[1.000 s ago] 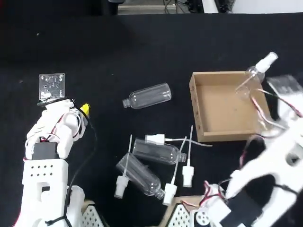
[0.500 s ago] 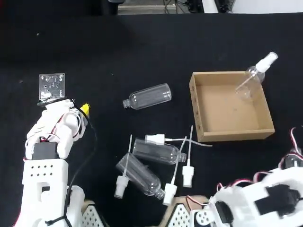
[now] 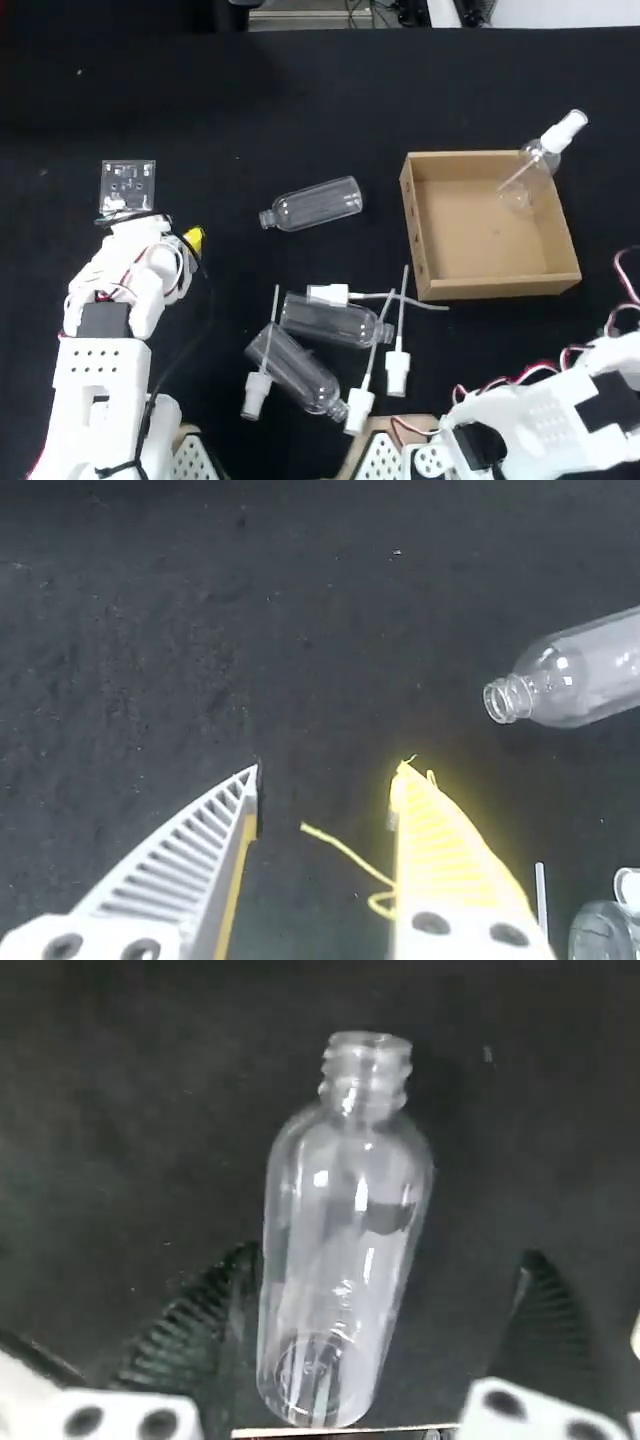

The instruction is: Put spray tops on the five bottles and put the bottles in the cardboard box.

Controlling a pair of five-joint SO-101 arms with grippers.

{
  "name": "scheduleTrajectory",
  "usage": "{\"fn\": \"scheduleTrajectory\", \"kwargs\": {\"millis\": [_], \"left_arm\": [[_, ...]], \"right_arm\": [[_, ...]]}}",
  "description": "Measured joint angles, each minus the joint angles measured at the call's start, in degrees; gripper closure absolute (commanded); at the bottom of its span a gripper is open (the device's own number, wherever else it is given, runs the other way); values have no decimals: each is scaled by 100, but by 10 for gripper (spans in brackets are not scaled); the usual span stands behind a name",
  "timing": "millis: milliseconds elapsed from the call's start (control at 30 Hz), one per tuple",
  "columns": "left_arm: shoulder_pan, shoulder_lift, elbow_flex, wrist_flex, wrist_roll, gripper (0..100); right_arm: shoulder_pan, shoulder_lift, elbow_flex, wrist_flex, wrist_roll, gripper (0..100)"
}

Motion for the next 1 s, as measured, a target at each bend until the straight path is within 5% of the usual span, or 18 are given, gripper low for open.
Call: {"fn": "scheduleTrajectory", "kwargs": {"millis": [200,433,733,1000], "left_arm": [[35,0,9,0,0,801],[35,0,9,0,0,801],[519,0,9,79,0,801],[1275,0,-782,1723,-378,801]], "right_arm": [[-70,448,-26,-9,0,675],[-62,721,-53,-62,0,995],[-62,404,-264,53,0,988],[-62,-633,-264,334,-273,988]]}}
